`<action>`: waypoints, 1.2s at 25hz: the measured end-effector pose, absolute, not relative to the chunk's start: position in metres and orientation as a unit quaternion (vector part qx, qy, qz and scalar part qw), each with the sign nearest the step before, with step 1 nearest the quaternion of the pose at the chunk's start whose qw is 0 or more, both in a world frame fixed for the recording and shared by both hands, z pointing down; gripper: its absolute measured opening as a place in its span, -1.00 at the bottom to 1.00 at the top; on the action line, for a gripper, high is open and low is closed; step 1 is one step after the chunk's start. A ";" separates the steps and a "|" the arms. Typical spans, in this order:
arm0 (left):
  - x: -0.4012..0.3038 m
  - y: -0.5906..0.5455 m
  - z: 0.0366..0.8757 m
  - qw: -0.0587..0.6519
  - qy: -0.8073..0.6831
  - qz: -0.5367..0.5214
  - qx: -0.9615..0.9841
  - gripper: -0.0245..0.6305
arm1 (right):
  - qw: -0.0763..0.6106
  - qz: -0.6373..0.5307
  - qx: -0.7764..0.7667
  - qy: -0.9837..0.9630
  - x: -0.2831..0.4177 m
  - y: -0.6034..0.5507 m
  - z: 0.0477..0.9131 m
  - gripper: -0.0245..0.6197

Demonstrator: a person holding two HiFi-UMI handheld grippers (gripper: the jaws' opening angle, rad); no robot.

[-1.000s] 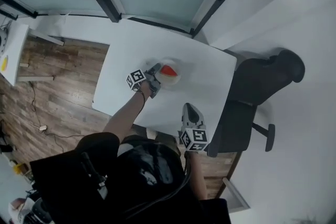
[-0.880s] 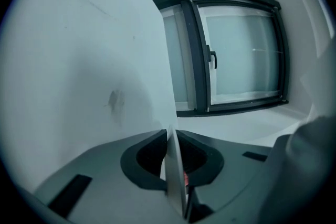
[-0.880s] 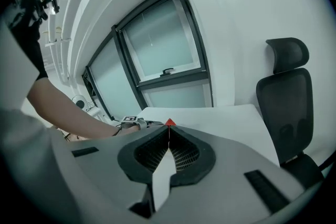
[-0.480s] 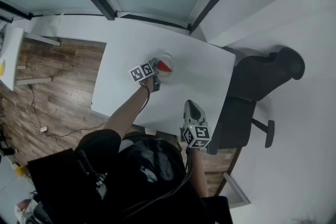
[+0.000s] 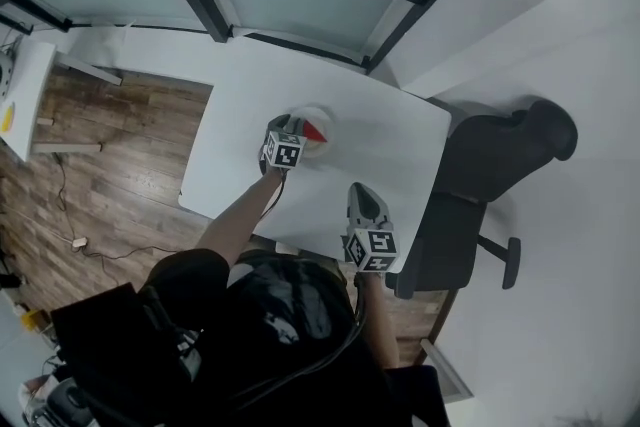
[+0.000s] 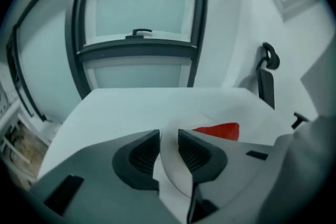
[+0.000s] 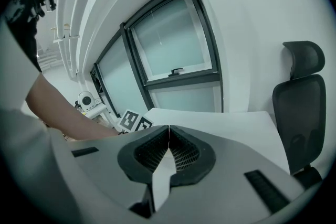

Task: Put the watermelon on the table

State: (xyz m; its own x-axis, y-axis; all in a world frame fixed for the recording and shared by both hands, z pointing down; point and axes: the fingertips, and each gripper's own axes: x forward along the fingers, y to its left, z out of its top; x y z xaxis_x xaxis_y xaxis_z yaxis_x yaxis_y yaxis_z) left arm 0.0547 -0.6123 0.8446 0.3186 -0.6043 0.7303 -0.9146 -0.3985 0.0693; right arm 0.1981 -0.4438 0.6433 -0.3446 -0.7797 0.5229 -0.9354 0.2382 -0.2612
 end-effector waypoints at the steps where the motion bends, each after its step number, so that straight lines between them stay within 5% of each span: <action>1: 0.052 -0.612 0.842 0.217 -0.487 0.331 0.779 -0.63 | 0.142 0.271 0.553 -0.775 0.195 -0.444 0.642 -0.89; 7: 0.043 -0.610 0.789 0.168 -0.493 0.273 0.809 -0.63 | 0.139 0.257 0.547 -0.785 0.184 -0.438 0.636 -0.89; 10: 0.038 -0.581 0.743 0.192 -0.469 0.212 0.836 -0.91 | 0.127 0.239 0.551 -0.790 0.179 -0.440 0.624 -0.89; 17: 0.024 -0.504 0.640 0.160 -0.445 0.170 0.865 -0.91 | 0.113 0.180 0.563 -0.799 0.166 -0.446 0.595 -0.89; 30: 0.035 -0.469 0.603 0.145 -0.422 0.160 0.880 -0.91 | 0.101 0.155 0.536 -0.824 0.135 -0.440 0.578 -0.89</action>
State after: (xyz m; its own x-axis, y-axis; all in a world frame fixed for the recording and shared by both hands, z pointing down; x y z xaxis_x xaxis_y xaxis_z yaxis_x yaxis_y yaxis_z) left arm 0.0345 -0.4689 0.6034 0.5920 -0.6974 0.4039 -0.7901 -0.6011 0.1201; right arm 0.1352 -0.4401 0.5778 -0.4054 -0.8516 0.3322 -0.9141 0.3778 -0.1469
